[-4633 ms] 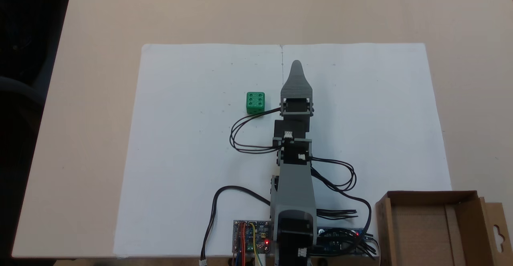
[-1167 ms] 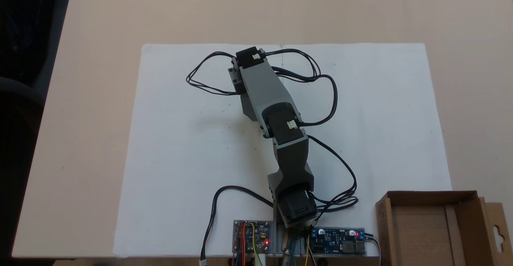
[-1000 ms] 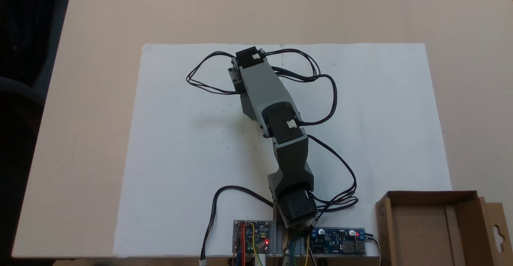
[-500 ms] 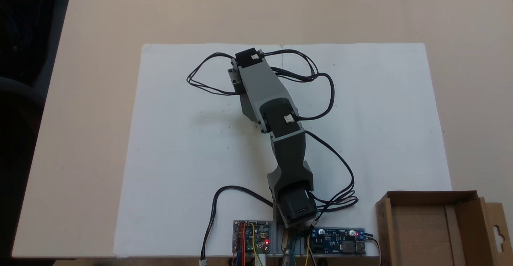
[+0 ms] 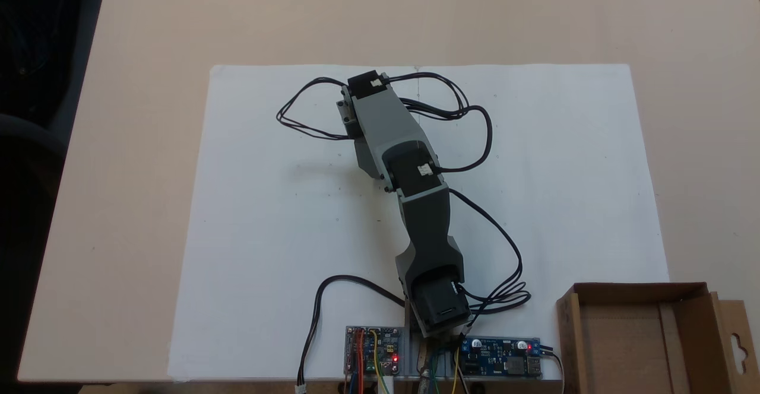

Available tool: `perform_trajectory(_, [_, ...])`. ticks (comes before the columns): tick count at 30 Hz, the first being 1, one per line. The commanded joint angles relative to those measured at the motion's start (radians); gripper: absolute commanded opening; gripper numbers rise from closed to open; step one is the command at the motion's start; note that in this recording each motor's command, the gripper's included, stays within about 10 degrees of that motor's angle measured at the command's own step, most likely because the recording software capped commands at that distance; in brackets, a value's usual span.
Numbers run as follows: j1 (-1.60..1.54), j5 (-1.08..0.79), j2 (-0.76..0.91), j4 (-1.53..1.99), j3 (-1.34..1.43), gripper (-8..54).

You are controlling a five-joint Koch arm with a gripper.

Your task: Grasp a green dice and put it in the bin.

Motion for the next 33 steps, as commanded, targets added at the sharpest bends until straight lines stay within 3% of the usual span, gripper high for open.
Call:
perform_trajectory(1, [-0.021, 0.072, 0.028, -0.005, -0.040, 38.9])
perform_trajectory(4, [-0.021, 0.072, 0.028, -0.003, -0.038, 38.6])
perform_trajectory(8, [-0.020, 0.072, 0.028, 0.000, -0.040, 29.2])
perform_trajectory(13, [-0.020, 0.074, 0.028, 0.006, -0.038, 29.2])
perform_trajectory(17, [-0.020, 0.072, 0.029, 0.006, -0.038, 22.5])
perform_trajectory(25, [-0.018, 0.072, 0.029, 0.031, -0.038, 21.7])
perform_trajectory(27, [-0.014, 0.074, 0.043, 0.032, -0.038, 12.7])
perform_trajectory(33, [0.035, 0.072, 0.091, 0.031, -0.038, 12.1])
